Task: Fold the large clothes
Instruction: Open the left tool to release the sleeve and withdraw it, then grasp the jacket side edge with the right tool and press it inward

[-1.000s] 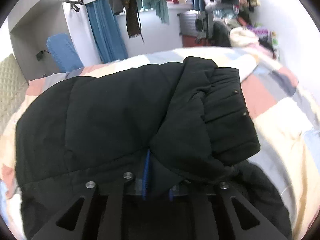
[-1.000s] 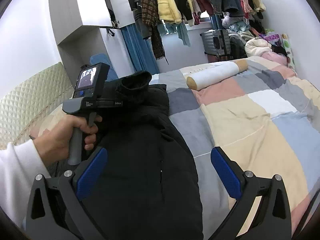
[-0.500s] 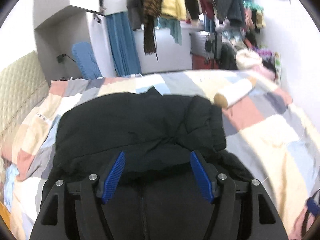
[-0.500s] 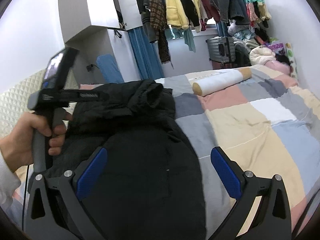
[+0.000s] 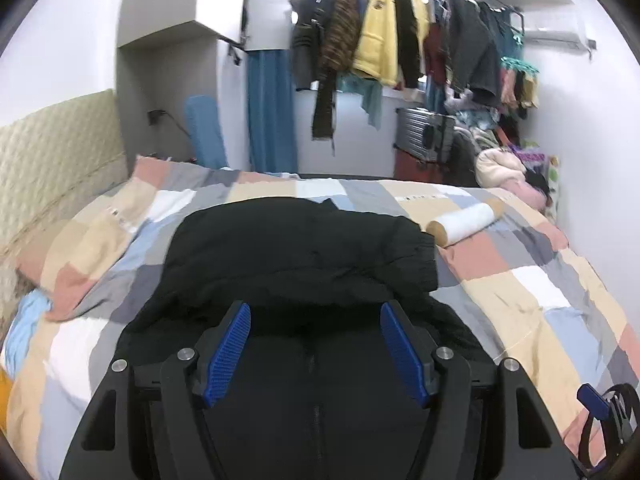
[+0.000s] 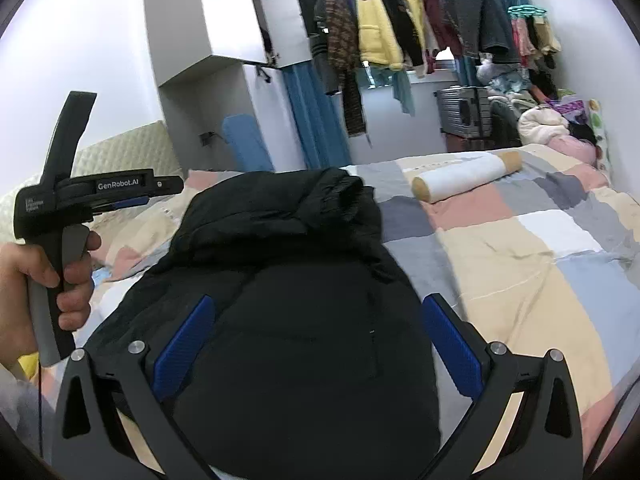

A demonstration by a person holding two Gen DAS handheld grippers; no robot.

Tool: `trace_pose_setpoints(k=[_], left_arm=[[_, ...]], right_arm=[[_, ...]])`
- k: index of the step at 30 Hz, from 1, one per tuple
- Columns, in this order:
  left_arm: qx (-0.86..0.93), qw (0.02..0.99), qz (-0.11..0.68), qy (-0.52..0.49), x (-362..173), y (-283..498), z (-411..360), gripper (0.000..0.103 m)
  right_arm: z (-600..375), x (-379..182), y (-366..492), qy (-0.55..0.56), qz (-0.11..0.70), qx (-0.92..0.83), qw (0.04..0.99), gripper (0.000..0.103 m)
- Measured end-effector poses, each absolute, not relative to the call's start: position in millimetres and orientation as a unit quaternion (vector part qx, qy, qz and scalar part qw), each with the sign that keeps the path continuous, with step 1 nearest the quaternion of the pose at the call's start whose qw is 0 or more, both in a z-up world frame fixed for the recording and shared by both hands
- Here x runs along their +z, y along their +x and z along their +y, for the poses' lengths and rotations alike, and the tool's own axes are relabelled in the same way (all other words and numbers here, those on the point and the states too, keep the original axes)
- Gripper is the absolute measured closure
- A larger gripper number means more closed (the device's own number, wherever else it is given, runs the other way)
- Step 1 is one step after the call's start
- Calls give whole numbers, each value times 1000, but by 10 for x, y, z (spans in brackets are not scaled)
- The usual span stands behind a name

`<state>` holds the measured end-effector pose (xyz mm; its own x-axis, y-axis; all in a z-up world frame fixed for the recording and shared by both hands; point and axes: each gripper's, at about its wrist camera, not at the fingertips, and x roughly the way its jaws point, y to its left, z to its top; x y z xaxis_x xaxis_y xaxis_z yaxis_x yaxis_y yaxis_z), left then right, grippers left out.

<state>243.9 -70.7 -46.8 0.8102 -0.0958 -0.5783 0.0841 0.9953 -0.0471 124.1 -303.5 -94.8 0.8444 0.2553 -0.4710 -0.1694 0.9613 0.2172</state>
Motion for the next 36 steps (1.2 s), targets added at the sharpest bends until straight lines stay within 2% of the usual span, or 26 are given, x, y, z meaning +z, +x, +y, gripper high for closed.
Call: trace_pose_setpoints(k=[9,17,22,25,36], left_arm=[[-56,941,326,-71,-779,2174,-236,36],[-61,951,291,-88,-953,2084,180,36],[-58,953,289,-77,-1151,2187,348,36],[-67,948,292,-104,-1266,2277,480,36],[-84,940,308,-122,-1601,2484,792,36]], right_arm=[[-2812,-974,1202,44,261,122,956,0],[-2730,-996,1492,71,271,129,951,0],[-2632,-931,2004,72,274,122,951,0],[-2585,-973,2459,69,285,117,949,0],[-2876,-1411,3752,148,332,25,931,1]])
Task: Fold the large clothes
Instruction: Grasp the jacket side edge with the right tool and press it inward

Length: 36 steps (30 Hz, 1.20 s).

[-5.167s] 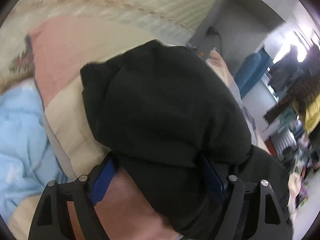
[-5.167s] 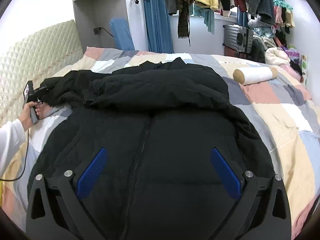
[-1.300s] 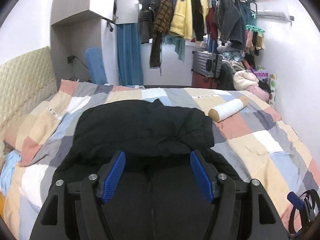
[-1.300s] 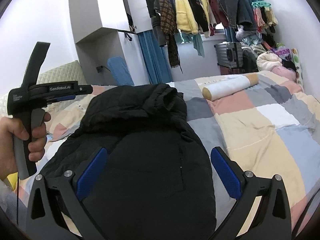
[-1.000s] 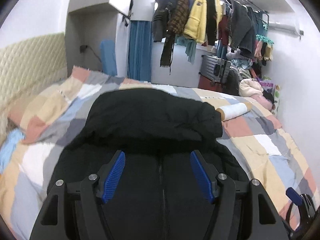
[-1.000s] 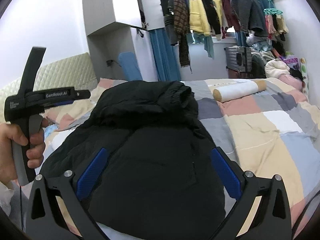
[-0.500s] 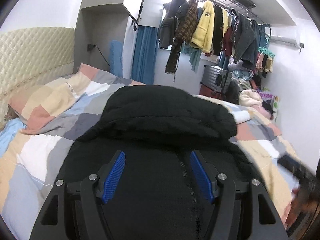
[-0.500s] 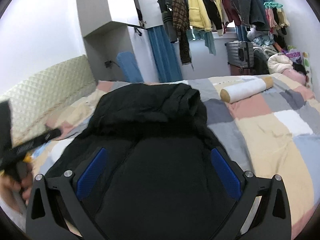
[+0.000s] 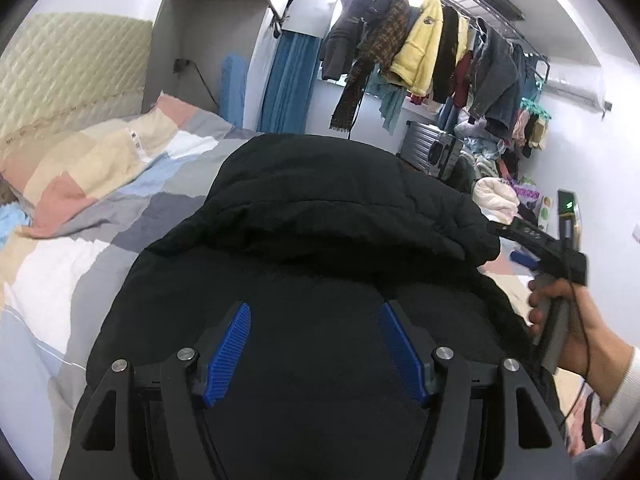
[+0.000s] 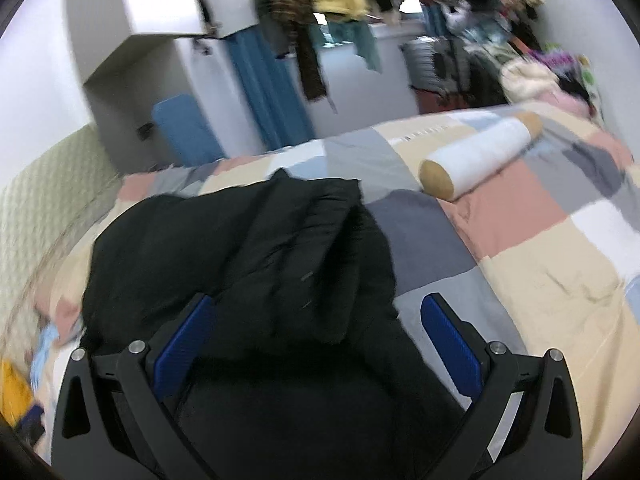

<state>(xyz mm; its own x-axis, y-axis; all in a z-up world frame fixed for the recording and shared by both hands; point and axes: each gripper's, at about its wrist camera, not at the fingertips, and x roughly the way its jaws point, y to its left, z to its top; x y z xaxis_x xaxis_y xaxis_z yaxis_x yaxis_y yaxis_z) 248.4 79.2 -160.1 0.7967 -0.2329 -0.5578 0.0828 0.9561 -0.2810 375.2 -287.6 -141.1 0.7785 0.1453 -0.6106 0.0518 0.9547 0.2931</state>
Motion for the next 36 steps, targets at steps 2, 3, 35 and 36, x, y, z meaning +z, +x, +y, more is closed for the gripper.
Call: trace_pose_setpoints(k=[2,3,35,36], left_arm=[[-87,939,307,-125,-1627,2496,824,36],[-87,939,308,-123,-1640,2506,834,36],[-82,941,310,-106,-1746,2573,775,36],[-83,941,309,-106,-1744,2575,774,36]], right_arm=[[-2939,-1488,3882,171,344,20,923,5],[-2956,-1526,3940,180,350,22,919,8],[-2734,-1405,4216,32,361,-19,932,57],[-2735,-1371,4164,25,357,-20,934,45]])
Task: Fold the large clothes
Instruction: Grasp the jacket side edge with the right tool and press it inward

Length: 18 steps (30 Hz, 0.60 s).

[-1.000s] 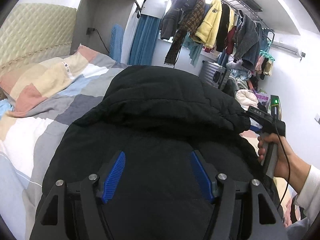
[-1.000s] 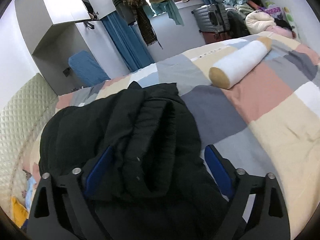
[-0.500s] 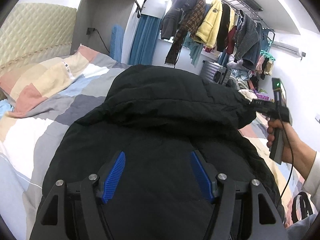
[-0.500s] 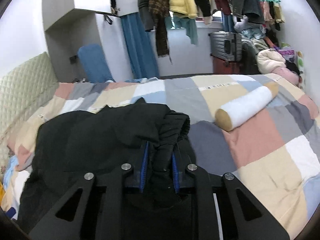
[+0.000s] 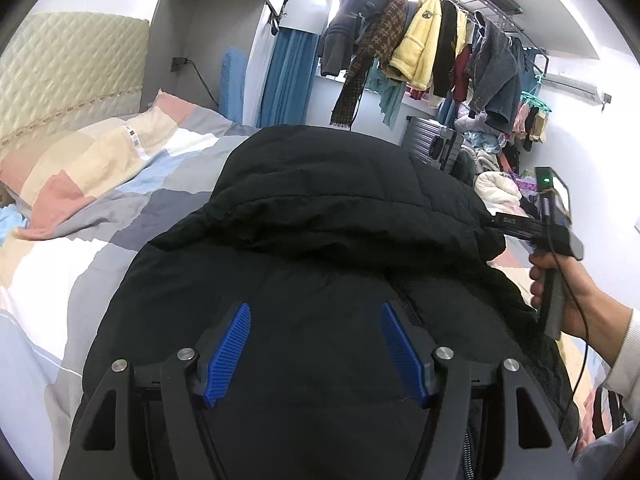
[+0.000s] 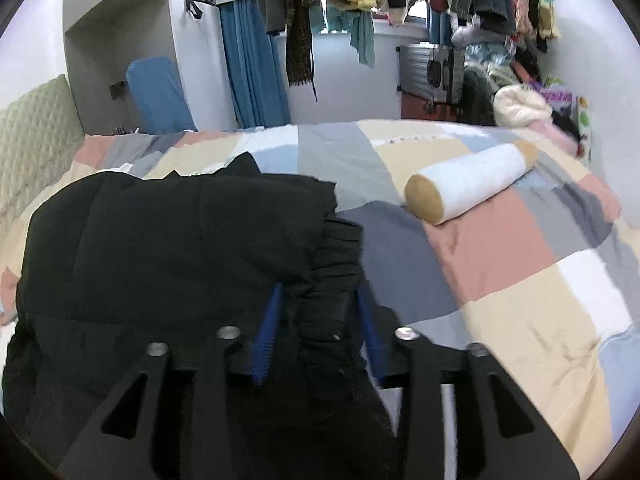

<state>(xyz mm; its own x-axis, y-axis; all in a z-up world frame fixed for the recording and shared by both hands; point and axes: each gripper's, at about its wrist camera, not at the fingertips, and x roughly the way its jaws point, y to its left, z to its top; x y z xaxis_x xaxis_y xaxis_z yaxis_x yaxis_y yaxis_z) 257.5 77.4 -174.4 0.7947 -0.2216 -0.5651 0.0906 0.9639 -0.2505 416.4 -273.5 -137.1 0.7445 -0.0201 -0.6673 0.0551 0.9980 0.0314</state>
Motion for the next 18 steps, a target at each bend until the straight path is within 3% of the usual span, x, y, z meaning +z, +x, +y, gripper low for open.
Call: trace_pose_setpoints(k=[12,15,18], left_arm=[[-86,953,279,-83,-1623,2405,706,36],[-75,954,277,-83,-1578,2366,715,24],[-81,952,284,-82,-1540,2322,692,22]], right_arm=[[-2709,-917,2889,-7,315,32,948,21],[-2697,-777,2499,-13,295,57,954,8],[-2739,-705,2227,1,299,83,951,0]])
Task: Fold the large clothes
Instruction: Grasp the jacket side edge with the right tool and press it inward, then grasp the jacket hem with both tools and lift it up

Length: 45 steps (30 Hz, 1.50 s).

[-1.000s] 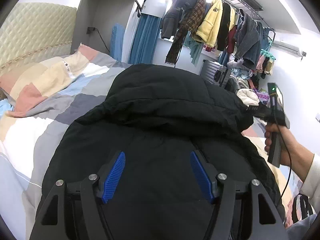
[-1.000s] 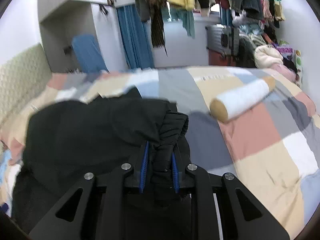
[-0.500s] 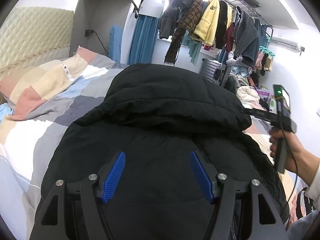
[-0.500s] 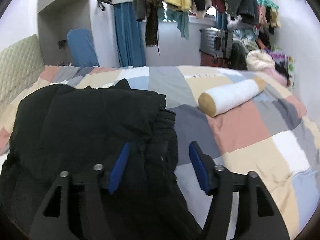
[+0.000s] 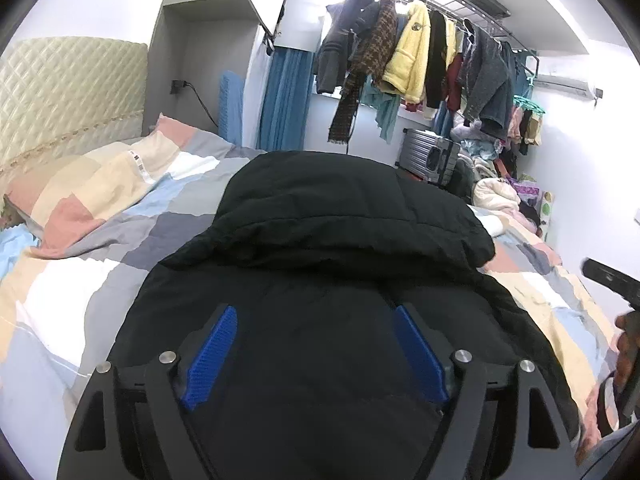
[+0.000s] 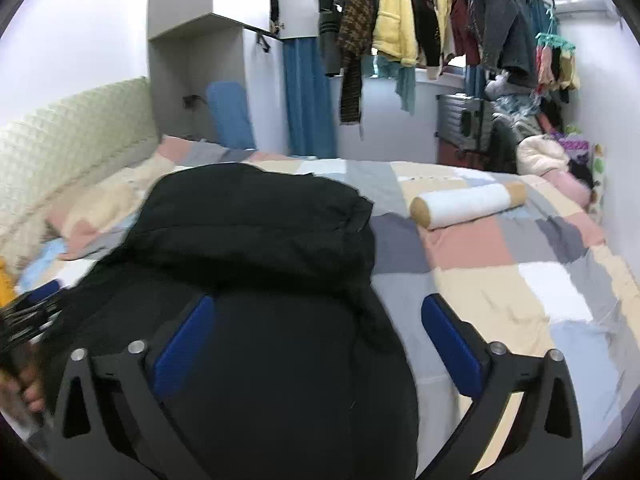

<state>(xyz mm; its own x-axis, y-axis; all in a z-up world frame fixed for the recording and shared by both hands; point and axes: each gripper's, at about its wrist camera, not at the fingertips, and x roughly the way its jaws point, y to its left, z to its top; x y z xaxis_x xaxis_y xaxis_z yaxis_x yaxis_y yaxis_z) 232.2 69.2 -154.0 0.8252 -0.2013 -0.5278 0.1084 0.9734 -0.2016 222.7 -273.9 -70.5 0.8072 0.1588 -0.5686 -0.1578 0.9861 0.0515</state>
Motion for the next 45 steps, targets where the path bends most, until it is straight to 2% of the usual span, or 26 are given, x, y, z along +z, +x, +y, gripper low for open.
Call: trace_pose_setpoints(k=[5,13,15,22,26,30,37,43,45], left_arm=[[-110,941,305,-94,-1537,2240,598,18],[-126,911,357,-162,-1555,2088,893,15],[-125,899,379,-181,-1570,2098,1034,15],[-107,859,434,-250,-1655,2198,1581,15],[-81,834,448,-312,-1827,2216,1875,15],[-63,820,466,-327,-1959,2229,2079,15],[-26,800,471,-372,-2121,2135,2306,15],[23,775,491,-397,-2315,2110,2470,15],[27,769,498,-399,-2371,2123,2509,15]], right_arm=[[-2880,-797,1949,29,314,121,941,0],[-3311,-1502,2162,136,497,116,849,0],[-3463,-1680,2180,181,523,115,825,0],[-3830,-2140,2205,319,557,124,757,0],[-3898,-2398,2246,336,596,92,724,0],[-3902,-2608,2291,345,621,83,699,0],[-3617,-2588,2322,363,617,176,676,0],[-3493,-2078,2225,395,515,297,700,0],[-3440,-1814,2173,387,459,351,719,0]])
